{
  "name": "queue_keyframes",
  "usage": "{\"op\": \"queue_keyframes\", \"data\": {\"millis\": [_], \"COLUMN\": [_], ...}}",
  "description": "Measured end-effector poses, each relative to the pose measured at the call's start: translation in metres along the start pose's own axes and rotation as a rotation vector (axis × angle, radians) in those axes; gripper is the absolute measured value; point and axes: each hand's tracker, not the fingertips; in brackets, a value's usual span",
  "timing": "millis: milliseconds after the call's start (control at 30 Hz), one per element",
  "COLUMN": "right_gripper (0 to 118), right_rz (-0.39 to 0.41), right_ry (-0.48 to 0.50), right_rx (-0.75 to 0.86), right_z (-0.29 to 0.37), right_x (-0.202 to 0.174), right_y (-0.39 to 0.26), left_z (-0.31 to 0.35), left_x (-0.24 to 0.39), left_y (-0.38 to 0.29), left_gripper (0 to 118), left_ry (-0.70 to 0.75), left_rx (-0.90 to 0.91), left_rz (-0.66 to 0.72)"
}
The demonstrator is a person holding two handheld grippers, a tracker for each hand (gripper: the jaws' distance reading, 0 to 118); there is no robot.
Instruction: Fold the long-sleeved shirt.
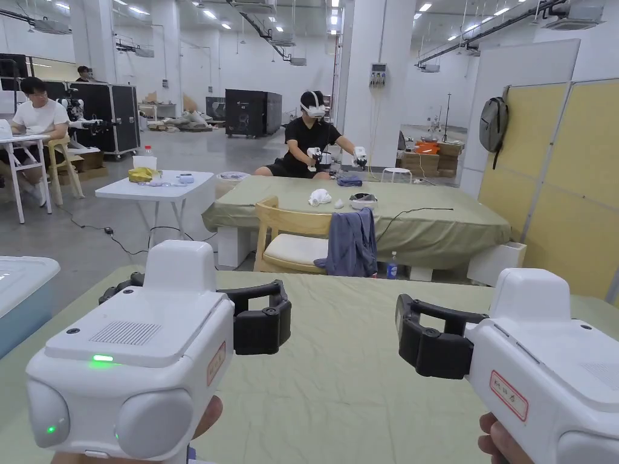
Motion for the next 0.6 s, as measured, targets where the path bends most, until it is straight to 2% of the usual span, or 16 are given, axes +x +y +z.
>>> {"op": "queue_keyframes", "data": {"millis": [600], "right_gripper": [118], "right_rz": [-0.003], "right_ry": [-0.011], "right_rx": [0.007], "right_z": [-0.0005], "right_x": [0.0008], "right_y": [0.0013], "left_z": [-0.0002], "left_x": [-0.001], "left_y": [0.001], "left_gripper": [118], "left_ry": [-0.002], "left_rx": [0.007], "left_rz": [0.015]}}
